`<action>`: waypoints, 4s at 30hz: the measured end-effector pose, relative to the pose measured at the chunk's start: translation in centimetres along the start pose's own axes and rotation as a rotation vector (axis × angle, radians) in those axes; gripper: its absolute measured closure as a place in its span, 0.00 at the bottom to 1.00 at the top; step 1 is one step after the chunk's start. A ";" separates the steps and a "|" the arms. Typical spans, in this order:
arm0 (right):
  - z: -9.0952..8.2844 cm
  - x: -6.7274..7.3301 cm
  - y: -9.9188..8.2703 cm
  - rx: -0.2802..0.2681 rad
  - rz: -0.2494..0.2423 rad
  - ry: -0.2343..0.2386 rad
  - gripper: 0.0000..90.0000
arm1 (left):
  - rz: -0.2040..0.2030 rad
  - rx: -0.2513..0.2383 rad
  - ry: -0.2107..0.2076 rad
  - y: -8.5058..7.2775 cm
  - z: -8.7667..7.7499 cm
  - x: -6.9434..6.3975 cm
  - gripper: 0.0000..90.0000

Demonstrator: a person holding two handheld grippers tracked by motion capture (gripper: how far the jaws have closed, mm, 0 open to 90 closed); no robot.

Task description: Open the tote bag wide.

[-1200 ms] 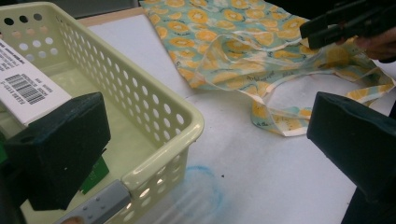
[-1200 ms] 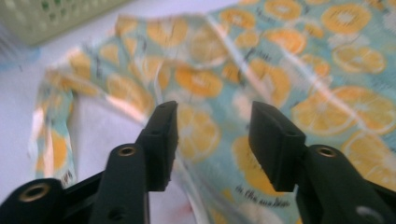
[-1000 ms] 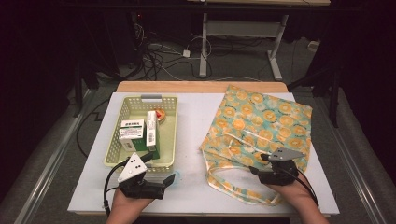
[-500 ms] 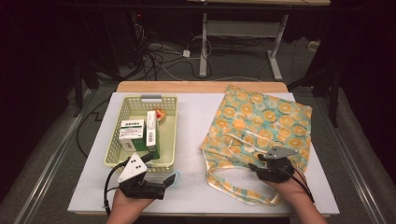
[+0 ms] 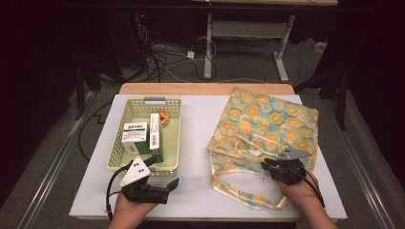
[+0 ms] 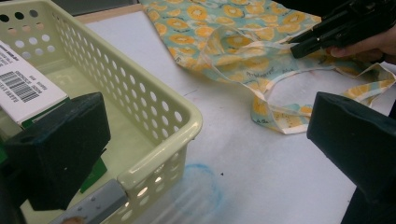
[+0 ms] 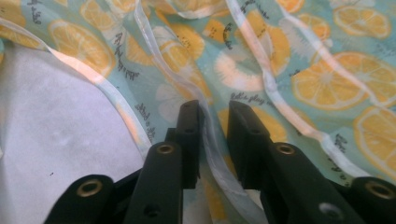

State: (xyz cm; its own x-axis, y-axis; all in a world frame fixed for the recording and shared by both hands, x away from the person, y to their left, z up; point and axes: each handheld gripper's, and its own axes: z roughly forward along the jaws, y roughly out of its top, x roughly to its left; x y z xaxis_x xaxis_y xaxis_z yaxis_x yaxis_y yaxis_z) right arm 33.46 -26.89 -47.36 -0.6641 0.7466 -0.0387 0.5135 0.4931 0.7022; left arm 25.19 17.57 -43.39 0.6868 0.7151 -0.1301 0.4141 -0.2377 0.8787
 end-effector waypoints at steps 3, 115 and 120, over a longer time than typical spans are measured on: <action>0.3 0.0 -0.1 0.015 0.000 0.002 0.94 | 0.001 -0.001 0.001 0.0 0.0 0.0 0.00; -2.2 -0.3 5.9 -0.364 0.094 0.003 1.00 | -0.228 0.419 0.311 9.0 9.7 13.2 0.45; -2.3 -0.3 5.9 -0.367 0.093 0.003 1.00 | -0.214 0.445 0.310 9.0 9.4 12.8 0.49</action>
State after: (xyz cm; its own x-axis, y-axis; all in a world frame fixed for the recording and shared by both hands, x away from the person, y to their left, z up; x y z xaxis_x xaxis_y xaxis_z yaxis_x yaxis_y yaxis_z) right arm 35.43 -25.19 -41.55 -0.6254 0.7794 0.0389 0.3434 0.2302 0.9106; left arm 43.37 18.41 -41.48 0.3811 0.9207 -0.0841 0.7815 -0.2722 0.5614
